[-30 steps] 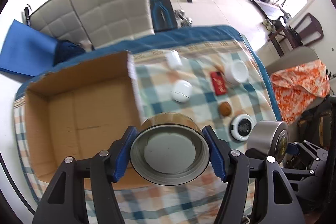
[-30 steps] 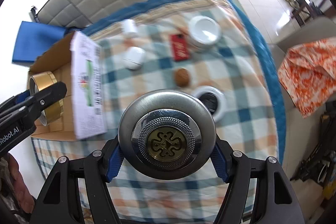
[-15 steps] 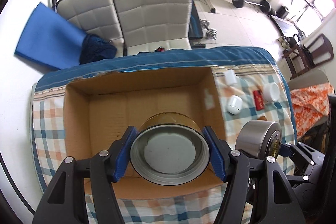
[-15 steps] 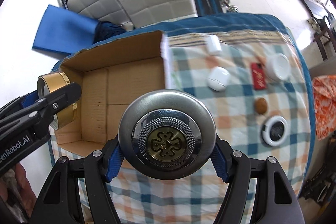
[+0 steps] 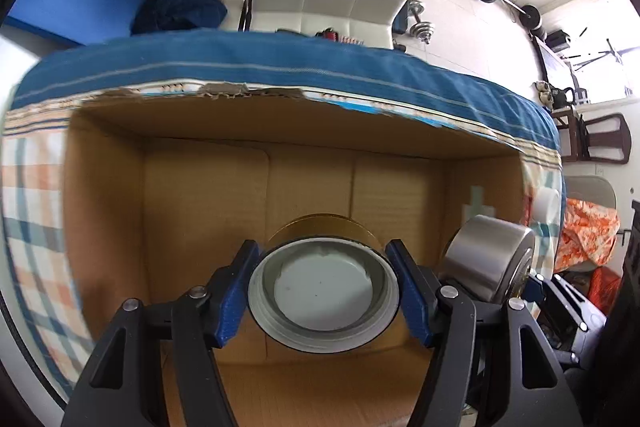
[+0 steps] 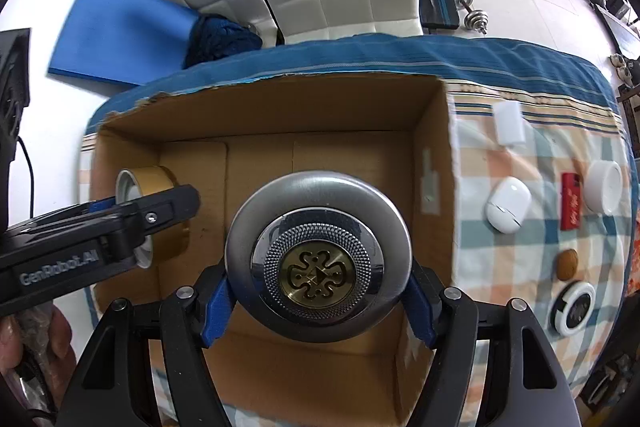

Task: Organize rigid objects
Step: 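Carry the silver tin and gold-rimmed jar over the cardboard box with both grippers, then lower both items into the box and open both grippers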

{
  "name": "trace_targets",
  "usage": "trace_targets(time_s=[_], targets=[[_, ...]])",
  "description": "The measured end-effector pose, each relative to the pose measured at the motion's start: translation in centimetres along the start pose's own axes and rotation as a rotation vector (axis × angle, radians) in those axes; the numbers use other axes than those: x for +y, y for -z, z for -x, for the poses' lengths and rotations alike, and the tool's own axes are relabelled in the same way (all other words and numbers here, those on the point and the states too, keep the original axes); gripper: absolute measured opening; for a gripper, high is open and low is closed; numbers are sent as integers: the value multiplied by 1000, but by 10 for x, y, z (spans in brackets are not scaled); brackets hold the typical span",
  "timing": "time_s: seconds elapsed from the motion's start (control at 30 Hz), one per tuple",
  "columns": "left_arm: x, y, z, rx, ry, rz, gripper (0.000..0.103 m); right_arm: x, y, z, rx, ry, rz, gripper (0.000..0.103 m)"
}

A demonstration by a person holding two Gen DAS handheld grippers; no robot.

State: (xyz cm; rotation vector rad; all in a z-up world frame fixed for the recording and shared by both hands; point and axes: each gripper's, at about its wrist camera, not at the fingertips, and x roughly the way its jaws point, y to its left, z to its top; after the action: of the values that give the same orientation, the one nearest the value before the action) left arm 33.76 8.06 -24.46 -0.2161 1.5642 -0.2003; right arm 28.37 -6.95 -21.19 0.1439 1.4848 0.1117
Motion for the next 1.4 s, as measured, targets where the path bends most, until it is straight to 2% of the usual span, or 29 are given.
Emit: trace_targets(time_s=[0.17, 0.5, 0.73, 1.0, 1.07, 1.27, 1.4], targets=[[12, -19, -34, 49, 42, 33, 62, 4, -17, -34, 34, 24, -8, 73], [17, -35, -67, 109, 50, 34, 63, 2, -28, -81, 82, 45, -18, 73], [16, -36, -72, 113, 10, 30, 63, 0, -32, -103, 103, 66, -12, 73], [18, -29, -77, 132, -30, 26, 63, -3, -38, -104, 91, 81, -32, 74], [21, -27, -78, 144, -15, 44, 63, -3, -38, -105, 101, 85, -25, 74], [26, -24, -72, 155, 11, 70, 70, -1, -42, -106, 119, 88, -22, 76], [27, -18, -58, 146, -8, 58, 80, 2, -41, -97, 105, 81, -15, 82]])
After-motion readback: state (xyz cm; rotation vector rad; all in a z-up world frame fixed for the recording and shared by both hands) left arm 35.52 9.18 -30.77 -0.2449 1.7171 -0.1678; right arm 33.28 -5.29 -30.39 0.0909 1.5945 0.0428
